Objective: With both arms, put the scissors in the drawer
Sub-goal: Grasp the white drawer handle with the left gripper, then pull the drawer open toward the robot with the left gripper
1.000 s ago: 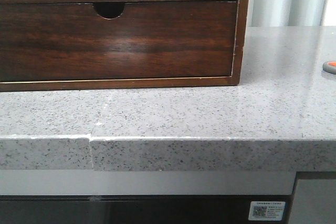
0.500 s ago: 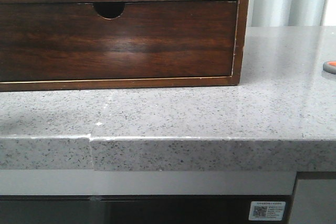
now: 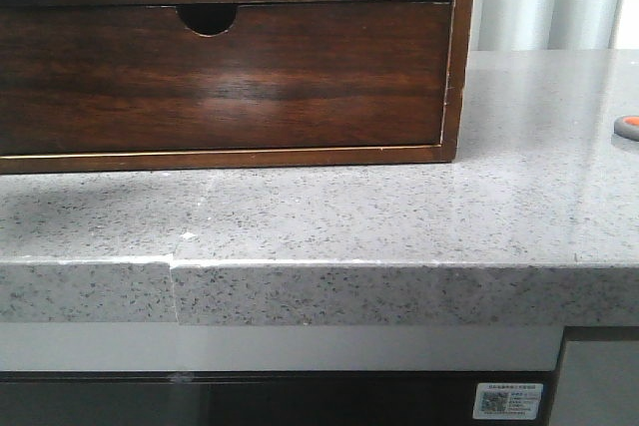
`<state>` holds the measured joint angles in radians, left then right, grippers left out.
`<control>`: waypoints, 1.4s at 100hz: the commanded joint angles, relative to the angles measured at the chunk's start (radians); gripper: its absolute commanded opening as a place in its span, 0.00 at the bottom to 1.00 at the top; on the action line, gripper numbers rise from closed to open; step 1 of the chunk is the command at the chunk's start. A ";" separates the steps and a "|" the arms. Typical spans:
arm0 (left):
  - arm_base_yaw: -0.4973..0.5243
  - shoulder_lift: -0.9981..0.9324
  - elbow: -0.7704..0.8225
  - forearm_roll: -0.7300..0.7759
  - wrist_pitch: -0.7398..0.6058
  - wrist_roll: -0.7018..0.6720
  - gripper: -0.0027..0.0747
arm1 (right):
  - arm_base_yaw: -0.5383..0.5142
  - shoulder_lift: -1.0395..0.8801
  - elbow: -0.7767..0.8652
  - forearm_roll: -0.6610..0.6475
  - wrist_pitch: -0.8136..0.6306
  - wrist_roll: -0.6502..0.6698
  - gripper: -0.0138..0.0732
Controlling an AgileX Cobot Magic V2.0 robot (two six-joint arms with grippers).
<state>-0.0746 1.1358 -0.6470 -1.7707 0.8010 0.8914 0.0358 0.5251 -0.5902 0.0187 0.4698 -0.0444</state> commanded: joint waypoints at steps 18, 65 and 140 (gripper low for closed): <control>0.001 0.086 -0.099 -0.097 0.112 0.028 0.63 | -0.004 0.011 -0.034 -0.019 -0.061 0.001 0.81; 0.001 0.159 -0.122 -0.097 0.149 0.026 0.27 | -0.004 0.011 -0.034 -0.019 -0.053 0.001 0.81; 0.001 0.156 -0.086 -0.093 0.305 0.035 0.01 | -0.004 0.011 -0.034 -0.047 -0.045 0.001 0.81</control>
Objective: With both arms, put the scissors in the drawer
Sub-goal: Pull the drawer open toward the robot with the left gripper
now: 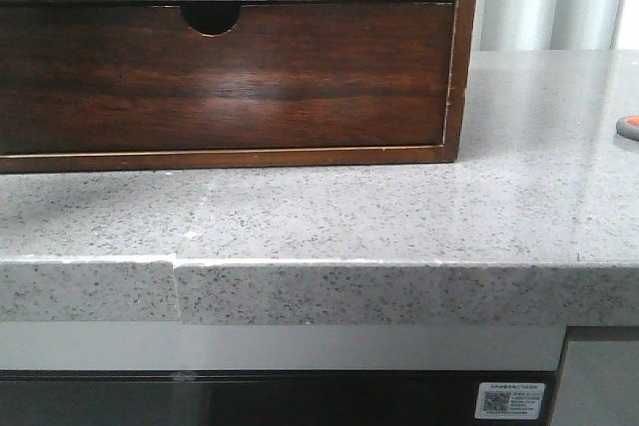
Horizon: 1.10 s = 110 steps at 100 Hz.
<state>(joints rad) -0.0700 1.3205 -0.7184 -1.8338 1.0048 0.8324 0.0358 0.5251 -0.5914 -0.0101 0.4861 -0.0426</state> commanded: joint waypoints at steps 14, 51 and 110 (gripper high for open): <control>-0.003 -0.040 0.064 -0.034 0.118 0.116 0.01 | -0.004 0.011 -0.033 -0.018 -0.061 -0.001 0.81; -0.003 -0.249 0.239 -0.034 0.110 0.139 0.01 | -0.004 0.011 -0.033 -0.020 -0.057 -0.001 0.81; -0.001 -0.434 0.229 0.150 0.181 0.062 0.01 | -0.004 0.011 -0.033 -0.042 -0.053 -0.001 0.81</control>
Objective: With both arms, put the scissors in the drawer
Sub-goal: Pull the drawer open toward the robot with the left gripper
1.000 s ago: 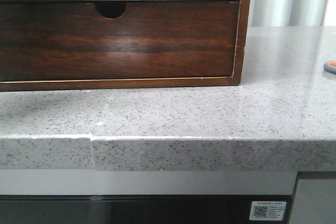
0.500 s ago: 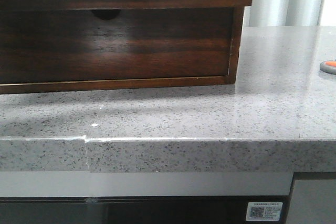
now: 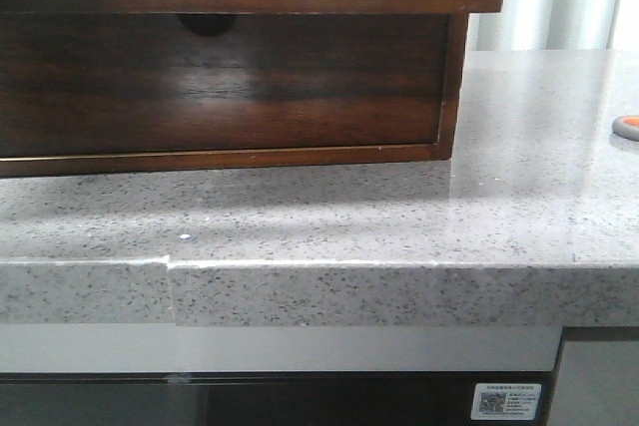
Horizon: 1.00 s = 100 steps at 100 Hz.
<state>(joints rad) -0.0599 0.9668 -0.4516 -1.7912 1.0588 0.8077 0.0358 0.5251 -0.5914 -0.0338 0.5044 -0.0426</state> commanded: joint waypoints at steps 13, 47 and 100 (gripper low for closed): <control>-0.012 -0.157 -0.037 0.199 0.101 0.016 0.01 | -0.004 0.011 -0.033 -0.018 -0.071 -0.001 0.81; -0.012 -0.330 -0.007 0.265 0.037 -0.095 0.01 | -0.004 0.011 -0.033 -0.018 -0.070 -0.001 0.81; -0.012 -0.337 0.003 0.274 -0.012 -0.084 0.39 | -0.004 0.011 -0.057 -0.018 -0.026 -0.001 0.81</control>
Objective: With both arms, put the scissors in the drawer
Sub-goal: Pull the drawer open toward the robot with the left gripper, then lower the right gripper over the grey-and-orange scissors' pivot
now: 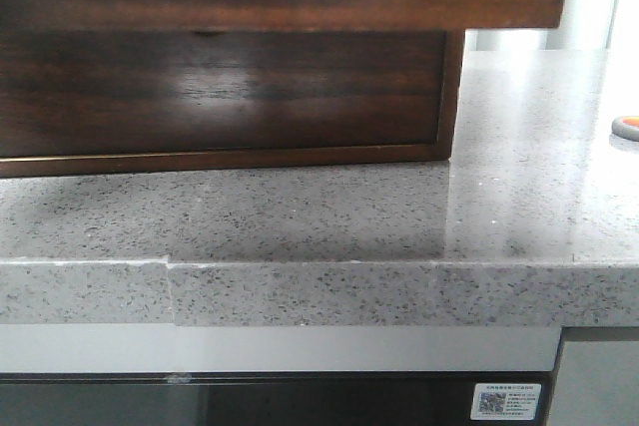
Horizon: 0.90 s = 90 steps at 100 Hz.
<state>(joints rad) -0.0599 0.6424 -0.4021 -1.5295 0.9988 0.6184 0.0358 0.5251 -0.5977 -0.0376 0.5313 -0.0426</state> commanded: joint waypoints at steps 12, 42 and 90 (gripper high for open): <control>-0.012 -0.013 -0.051 0.063 0.028 0.105 0.50 | -0.004 0.018 -0.091 -0.030 -0.014 -0.001 0.81; -0.012 -0.013 -0.163 0.359 0.095 0.005 0.50 | -0.017 0.214 -0.231 -0.063 0.154 0.031 0.81; -0.037 -0.083 -0.376 1.009 0.183 -0.266 0.49 | -0.262 0.634 -0.420 0.069 0.411 -0.074 0.81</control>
<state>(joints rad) -0.0860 0.5545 -0.7268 -0.5429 1.2202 0.3750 -0.2081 1.0976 -0.9655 -0.0062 0.9474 -0.0708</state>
